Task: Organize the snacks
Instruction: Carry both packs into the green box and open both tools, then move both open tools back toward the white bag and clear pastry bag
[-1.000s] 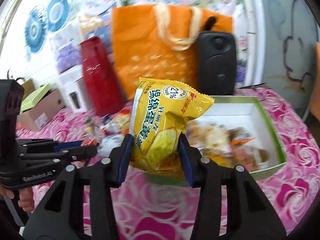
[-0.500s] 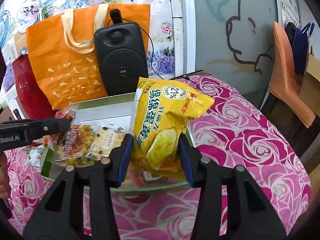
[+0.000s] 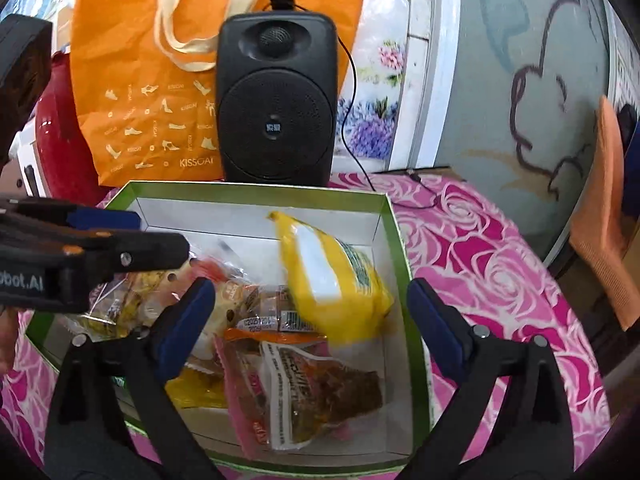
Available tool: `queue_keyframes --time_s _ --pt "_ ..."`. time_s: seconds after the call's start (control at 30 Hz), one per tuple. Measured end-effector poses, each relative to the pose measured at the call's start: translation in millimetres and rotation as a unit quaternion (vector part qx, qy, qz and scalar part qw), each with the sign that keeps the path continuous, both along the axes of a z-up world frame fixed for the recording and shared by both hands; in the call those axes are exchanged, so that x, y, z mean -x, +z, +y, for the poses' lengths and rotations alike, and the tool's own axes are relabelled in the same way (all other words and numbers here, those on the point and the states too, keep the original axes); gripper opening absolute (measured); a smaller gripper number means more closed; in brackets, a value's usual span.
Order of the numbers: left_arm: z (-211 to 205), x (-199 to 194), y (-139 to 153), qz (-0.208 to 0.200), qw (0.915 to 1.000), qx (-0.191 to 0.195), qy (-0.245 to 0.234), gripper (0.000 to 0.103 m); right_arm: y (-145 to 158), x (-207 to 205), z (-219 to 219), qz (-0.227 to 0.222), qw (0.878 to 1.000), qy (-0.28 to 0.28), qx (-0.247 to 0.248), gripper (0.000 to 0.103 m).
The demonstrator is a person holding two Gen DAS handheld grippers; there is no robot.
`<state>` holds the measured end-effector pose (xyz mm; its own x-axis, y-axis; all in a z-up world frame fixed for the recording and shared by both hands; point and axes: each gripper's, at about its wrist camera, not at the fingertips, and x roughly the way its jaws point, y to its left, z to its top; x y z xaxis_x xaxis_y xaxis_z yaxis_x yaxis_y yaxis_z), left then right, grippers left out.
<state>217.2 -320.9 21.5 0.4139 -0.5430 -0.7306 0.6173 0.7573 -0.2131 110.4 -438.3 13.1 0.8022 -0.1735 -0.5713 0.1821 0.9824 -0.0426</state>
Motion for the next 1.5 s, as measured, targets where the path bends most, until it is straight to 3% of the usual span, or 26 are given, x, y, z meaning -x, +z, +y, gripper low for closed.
queue_keyframes --time_s 0.4,0.73,0.93,1.17,1.37,1.5 --pt "32.3 15.6 10.3 0.017 0.9998 -0.003 0.011 0.083 13.4 22.9 5.1 0.008 0.998 -0.021 -0.051 0.102" --pt "107.5 62.0 30.8 -0.006 0.9987 -0.001 0.052 0.083 48.3 47.4 63.0 -0.016 0.998 0.031 -0.048 0.102" --pt "178.8 80.5 10.8 0.000 0.9948 -0.006 0.102 0.083 35.3 48.2 118.0 0.008 0.993 0.103 -0.062 0.102" --pt "250.6 69.2 -20.8 0.047 0.9829 0.006 0.178 0.083 13.0 35.0 176.4 0.054 0.980 0.174 -0.083 0.102" --pt "245.7 38.1 -37.5 0.066 0.9811 0.007 0.182 0.082 10.5 30.4 202.0 0.069 0.973 0.208 -0.071 0.102" --pt "223.9 13.4 -51.7 0.056 0.9813 -0.024 0.182 0.082 11.7 32.4 199.5 0.073 0.974 0.203 -0.067 0.102"
